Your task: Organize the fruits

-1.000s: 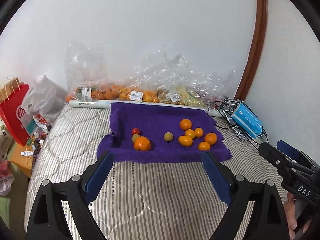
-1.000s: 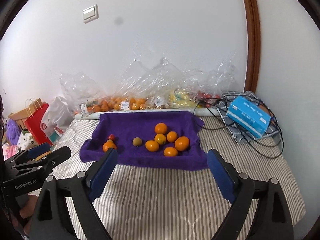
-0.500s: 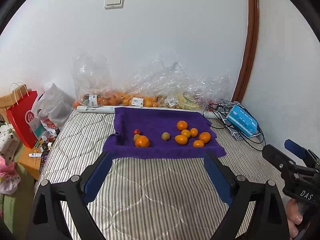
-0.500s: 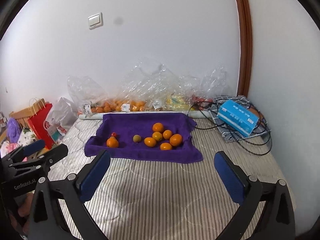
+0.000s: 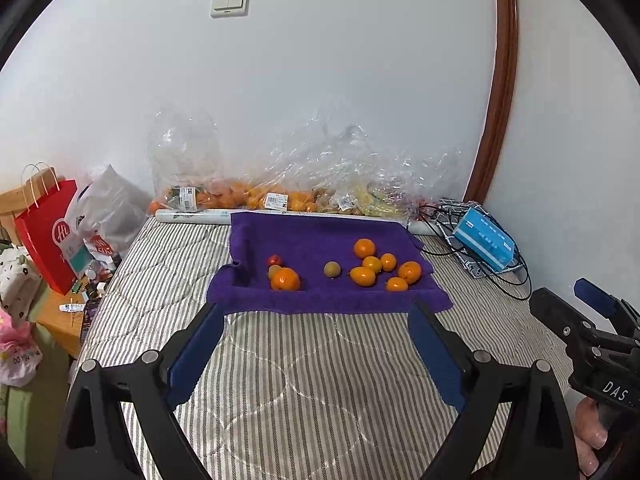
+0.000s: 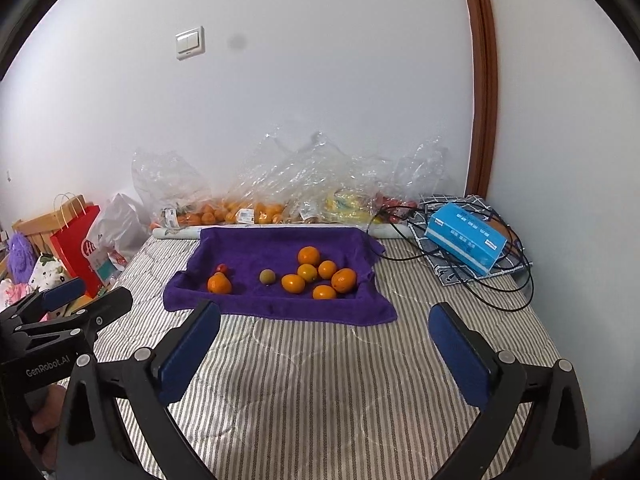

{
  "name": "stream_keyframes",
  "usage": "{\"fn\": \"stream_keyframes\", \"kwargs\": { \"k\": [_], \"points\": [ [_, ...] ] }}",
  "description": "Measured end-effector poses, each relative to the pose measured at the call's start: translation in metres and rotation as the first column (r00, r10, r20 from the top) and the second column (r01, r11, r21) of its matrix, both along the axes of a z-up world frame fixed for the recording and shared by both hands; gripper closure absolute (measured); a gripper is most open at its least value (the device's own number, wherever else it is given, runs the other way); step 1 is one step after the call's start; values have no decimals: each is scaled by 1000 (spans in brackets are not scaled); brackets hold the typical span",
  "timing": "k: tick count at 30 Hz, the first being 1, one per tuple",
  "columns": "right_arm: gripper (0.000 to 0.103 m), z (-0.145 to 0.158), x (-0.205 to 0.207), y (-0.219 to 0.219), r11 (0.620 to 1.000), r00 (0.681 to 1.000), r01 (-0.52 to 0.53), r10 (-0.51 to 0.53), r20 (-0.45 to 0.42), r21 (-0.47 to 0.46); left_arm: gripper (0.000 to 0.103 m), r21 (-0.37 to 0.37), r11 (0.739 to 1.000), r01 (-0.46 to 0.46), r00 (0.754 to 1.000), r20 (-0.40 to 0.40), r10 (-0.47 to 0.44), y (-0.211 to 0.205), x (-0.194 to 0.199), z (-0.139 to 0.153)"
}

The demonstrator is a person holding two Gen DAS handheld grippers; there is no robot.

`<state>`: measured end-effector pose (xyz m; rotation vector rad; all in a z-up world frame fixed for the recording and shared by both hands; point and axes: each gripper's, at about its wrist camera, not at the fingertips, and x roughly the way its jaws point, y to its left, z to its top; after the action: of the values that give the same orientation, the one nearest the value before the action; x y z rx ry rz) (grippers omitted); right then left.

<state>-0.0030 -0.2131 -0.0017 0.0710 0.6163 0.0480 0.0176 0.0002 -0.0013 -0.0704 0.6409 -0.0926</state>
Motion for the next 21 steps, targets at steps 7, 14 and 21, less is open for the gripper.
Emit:
{"fn": "stream_keyframes", "kwargs": {
  "k": [7,14,21],
  "points": [
    [1,0,-1,-2,1000,1000,7,-7,1,1,10,3,1000,2,1000,1,-2,-1,-1,-2],
    [1,1,-2,-2,1000,1000,7,-7,4,-1,10,3,1000,1,1000,2,-1,-1,-1,-1],
    [1,3,-3,-3,1000,1000,10,-10,6,1,10,2,1000,0,1000,2,0,-2,-1,-1]
  ]
}}
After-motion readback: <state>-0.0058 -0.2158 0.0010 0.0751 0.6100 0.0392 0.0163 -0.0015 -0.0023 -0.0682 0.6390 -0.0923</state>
